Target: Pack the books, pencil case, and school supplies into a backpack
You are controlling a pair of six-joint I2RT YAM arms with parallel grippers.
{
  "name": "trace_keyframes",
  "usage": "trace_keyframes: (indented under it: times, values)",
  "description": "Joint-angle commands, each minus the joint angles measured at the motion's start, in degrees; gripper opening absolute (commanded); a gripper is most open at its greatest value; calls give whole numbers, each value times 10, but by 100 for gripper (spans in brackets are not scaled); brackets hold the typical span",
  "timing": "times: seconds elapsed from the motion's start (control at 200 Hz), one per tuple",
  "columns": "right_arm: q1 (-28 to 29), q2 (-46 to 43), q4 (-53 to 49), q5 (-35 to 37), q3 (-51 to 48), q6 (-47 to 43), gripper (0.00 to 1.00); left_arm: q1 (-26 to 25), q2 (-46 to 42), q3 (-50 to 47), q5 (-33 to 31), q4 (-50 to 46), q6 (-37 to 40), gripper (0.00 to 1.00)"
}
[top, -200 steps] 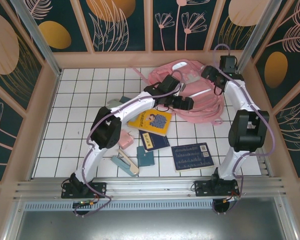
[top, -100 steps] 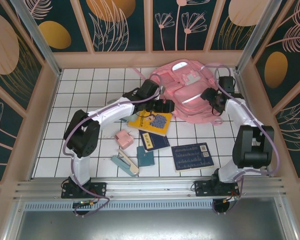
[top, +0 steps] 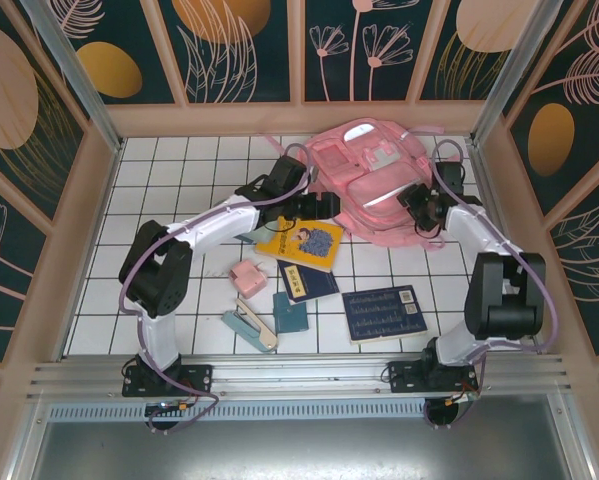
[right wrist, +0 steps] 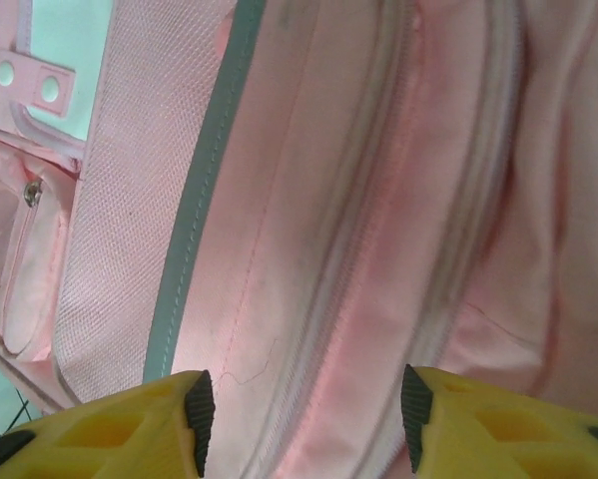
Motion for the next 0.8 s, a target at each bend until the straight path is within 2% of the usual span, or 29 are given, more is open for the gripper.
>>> trace_keyframes:
  times: [0.0,0.11,0.24,0.32,0.375,0.46,0.586,0.791]
  values:
    - [4,34,27,-9,19,37,51,2,-35,-19,-9,21,-6,88]
    - [3,64,64,-27,13,57,47,2,-44,-35,-5,30,-5,89]
    - [4,104,113,-56,22,75,29,3,-44,-52,9,47,4,89]
    - [5,117,124,-54,37,78,22,3,-42,-59,18,52,18,89]
    - [4,120,123,-53,49,78,11,2,-47,-69,15,59,25,89]
    - [3,111,122,-60,62,84,0,2,-56,-84,3,76,34,90]
    - [3,80,121,-80,78,116,0,3,-50,-94,11,105,32,90]
    - [-3,101,7,-114,191,151,0,3,-12,-85,40,163,5,85]
